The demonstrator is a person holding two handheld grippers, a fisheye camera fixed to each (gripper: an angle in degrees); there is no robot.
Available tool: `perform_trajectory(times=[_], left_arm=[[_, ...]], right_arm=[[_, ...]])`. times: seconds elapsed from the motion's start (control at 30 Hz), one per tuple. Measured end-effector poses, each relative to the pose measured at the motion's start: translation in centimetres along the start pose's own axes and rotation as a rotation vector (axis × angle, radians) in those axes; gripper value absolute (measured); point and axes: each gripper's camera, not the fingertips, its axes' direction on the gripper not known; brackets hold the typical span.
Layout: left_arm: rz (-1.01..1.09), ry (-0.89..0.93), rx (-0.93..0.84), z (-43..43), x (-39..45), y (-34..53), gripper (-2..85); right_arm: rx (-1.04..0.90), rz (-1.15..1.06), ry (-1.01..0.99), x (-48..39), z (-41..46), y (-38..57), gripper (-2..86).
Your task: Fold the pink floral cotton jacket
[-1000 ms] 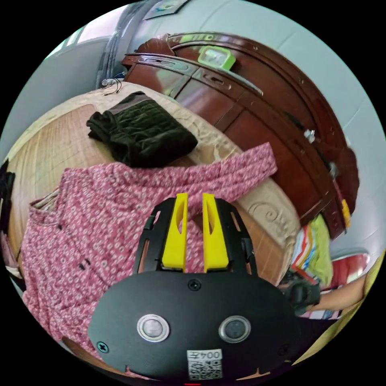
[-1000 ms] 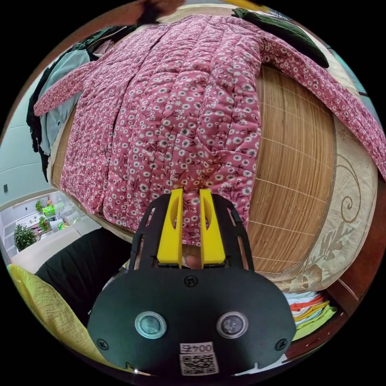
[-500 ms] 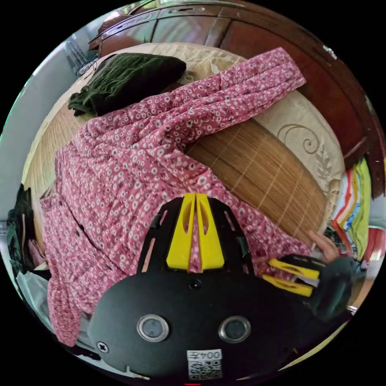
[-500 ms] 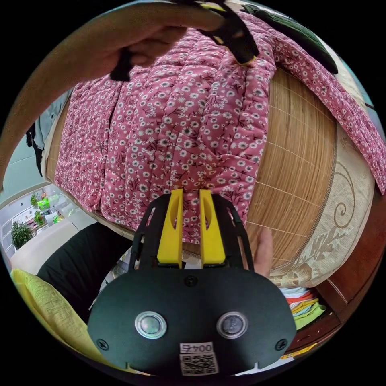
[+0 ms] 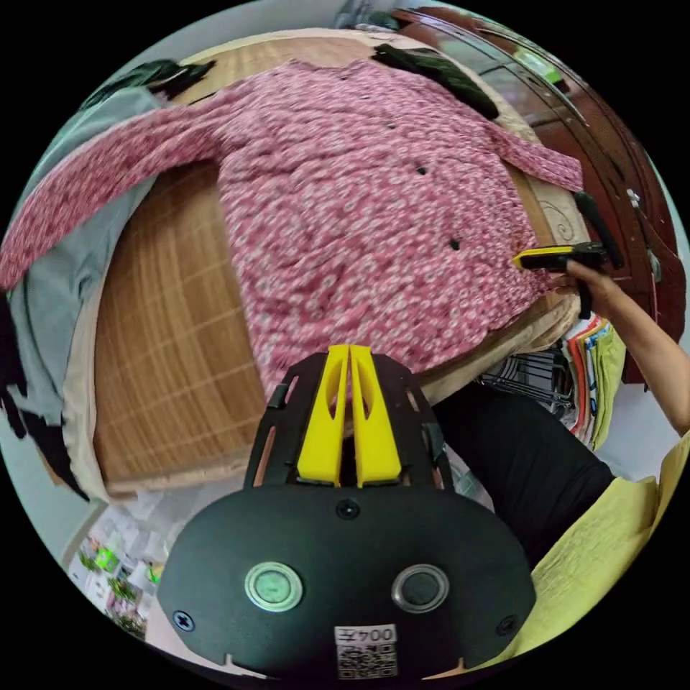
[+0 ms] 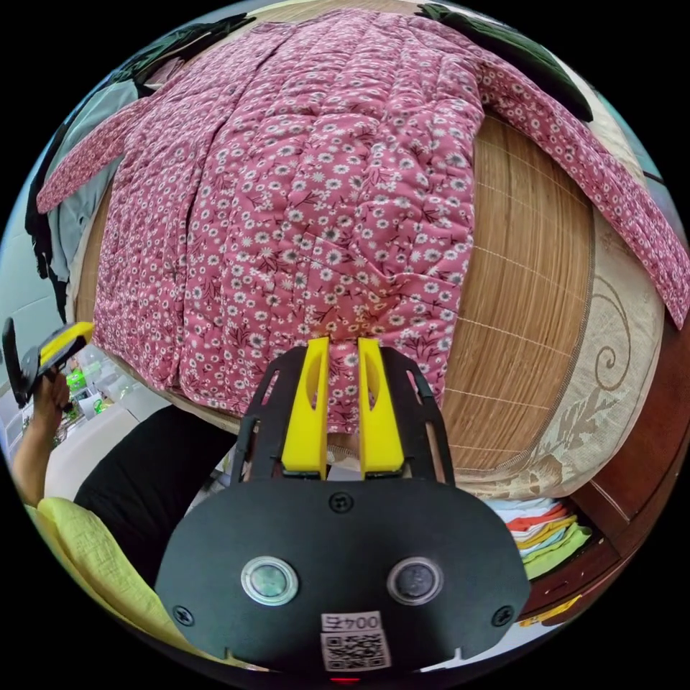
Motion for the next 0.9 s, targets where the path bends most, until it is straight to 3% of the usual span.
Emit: perform_trajectory(times=[0.27,0.73,0.9], left_arm=[[-0.133,0.072,0.000,1.5,-7.3,6.1,0.0],[-0.145,0.187,0.070,1.4,-14.0,10.7,0.4],[-0.095,0.143,0.055,1.8,-15.0,10.2,1.6]], right_arm=[[0.011,-0.019,0.031,-1.1,0.2,0.5,7.5],[-0.006,0.024,0.070,-1.6,1.2,1.7,6.9],[-0.016,0.020,0.093,-1.6,1.7,2.4,6.9]])
